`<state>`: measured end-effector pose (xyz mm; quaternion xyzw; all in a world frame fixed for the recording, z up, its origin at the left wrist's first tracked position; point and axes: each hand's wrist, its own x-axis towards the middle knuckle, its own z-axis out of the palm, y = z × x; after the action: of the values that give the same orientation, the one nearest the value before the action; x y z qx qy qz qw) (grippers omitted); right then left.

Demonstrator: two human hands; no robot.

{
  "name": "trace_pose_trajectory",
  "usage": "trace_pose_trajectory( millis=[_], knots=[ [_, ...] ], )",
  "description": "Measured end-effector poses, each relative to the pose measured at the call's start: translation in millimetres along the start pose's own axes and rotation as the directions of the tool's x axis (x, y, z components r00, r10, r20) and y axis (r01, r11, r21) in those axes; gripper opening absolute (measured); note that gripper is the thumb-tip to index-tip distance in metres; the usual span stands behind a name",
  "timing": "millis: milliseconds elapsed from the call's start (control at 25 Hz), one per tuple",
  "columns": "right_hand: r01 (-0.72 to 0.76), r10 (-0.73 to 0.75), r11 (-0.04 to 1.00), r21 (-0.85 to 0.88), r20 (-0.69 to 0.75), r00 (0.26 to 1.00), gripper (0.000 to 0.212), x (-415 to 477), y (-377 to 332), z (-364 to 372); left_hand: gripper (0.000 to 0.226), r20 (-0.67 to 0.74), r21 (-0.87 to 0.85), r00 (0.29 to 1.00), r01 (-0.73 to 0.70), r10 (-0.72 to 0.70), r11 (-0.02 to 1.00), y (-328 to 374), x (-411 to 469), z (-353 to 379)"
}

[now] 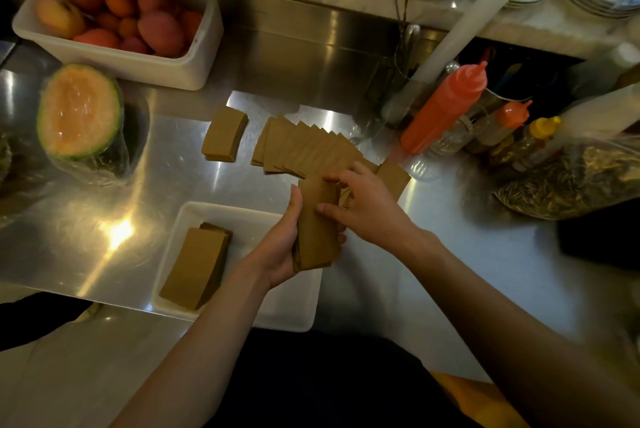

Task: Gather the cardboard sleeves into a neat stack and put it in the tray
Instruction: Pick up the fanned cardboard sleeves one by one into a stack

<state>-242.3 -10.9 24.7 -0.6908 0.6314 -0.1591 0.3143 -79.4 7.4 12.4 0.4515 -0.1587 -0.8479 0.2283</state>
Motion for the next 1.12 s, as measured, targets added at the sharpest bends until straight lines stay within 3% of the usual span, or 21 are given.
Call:
trace_pose_trajectory(
  millis=[200,440,560,720,960,1040,1120],
  knots=[
    [-0.19,0.226,0.944,0.271,-0.106,0.968,0.046,3,44,-14,0.062,0.004,-0.133,1.0,-0.002,0.003,0.991,-8,10,-6],
    [-0.414,0.419,0.908,0.065,-0.12,0.9,0.063,18,126,-22,0.06,-0.007,-0.288,0.999,0.044,-0.048,0.957,-12,9,0],
    [-0.452,0.447,0.887,-0.091,-0.07,0.892,0.077,36,147,-19,0.064,-0.029,-0.278,0.997,0.054,-0.065,0.959,-11,9,5],
    [-0.432,0.44,0.884,-0.176,0.003,0.898,0.093,50,158,-9,0.066,-0.07,-0.259,0.995,0.054,-0.074,0.964,-11,8,11],
    [-0.433,0.422,0.857,-0.278,-0.103,0.901,0.098,50,156,-1,0.059,-0.092,-0.269,0.995,0.023,-0.049,0.963,-11,10,13],
    [-0.409,0.371,0.871,-0.272,-0.18,0.911,0.096,45,154,1,0.06,-0.09,-0.264,0.995,0.016,-0.042,0.964,-11,11,13],
    [-0.404,0.377,0.91,-0.095,-0.22,0.9,0.086,38,153,2,0.058,-0.079,-0.262,0.997,-0.001,-0.021,0.965,-10,13,11]
  ],
)
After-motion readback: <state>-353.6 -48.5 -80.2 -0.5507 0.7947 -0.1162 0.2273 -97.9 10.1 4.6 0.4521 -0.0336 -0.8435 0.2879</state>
